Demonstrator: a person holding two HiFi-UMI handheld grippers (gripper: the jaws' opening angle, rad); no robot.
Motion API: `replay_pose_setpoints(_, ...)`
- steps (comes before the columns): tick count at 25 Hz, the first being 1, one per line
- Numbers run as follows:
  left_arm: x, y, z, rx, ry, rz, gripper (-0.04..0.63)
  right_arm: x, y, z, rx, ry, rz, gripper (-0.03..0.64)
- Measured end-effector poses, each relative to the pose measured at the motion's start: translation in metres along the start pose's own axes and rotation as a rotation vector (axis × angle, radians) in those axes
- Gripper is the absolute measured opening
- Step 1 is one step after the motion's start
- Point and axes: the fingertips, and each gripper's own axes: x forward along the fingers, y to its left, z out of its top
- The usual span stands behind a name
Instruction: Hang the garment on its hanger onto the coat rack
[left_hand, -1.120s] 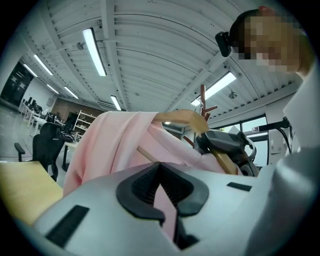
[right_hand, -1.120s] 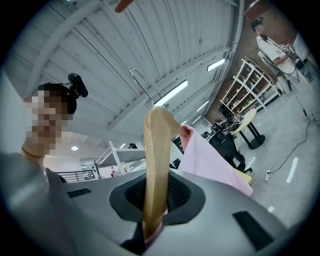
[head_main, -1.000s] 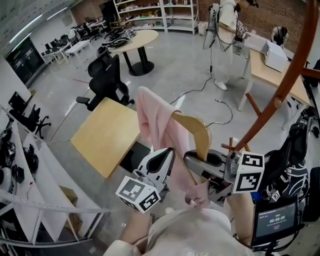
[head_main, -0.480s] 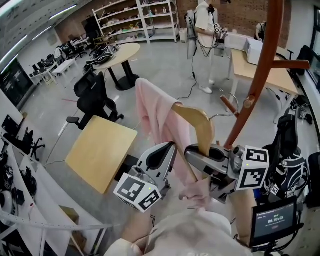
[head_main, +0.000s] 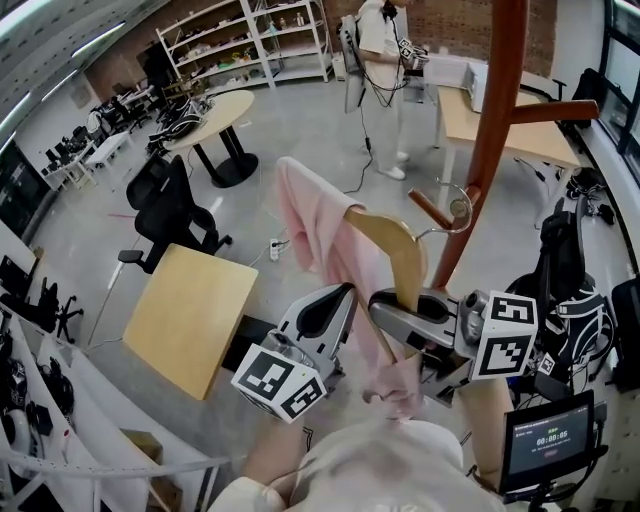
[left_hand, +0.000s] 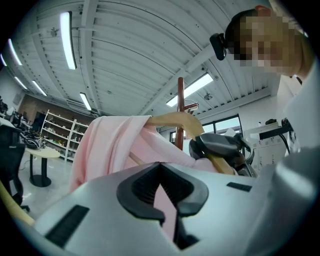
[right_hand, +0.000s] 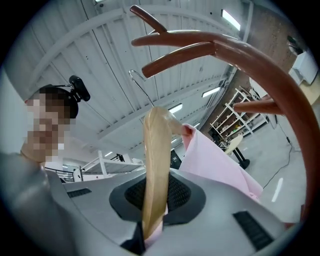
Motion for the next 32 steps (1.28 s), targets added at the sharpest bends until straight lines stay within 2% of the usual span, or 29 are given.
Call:
replay_pose_setpoints(12,0.026,-0.011,-0.033,-0.045,0.055,-0.046,0.006,-0.025,-0.024,-0.010,0.035,0.018,-0.072,0.026)
replay_pose_setpoints(24,0.047,-0.017,-0.052,-0.062,0.091,-0.071,0.006,-0.044,-0.047,-0.011,0.076,0.046,-0.104,0.026)
replay_pose_setpoints(32,0.063,-0.025,-0.065,-0.074,0.113,-0.104,0.006,-0.055,-0.064,-0.012,0.089,0.062,-0.156,0.026)
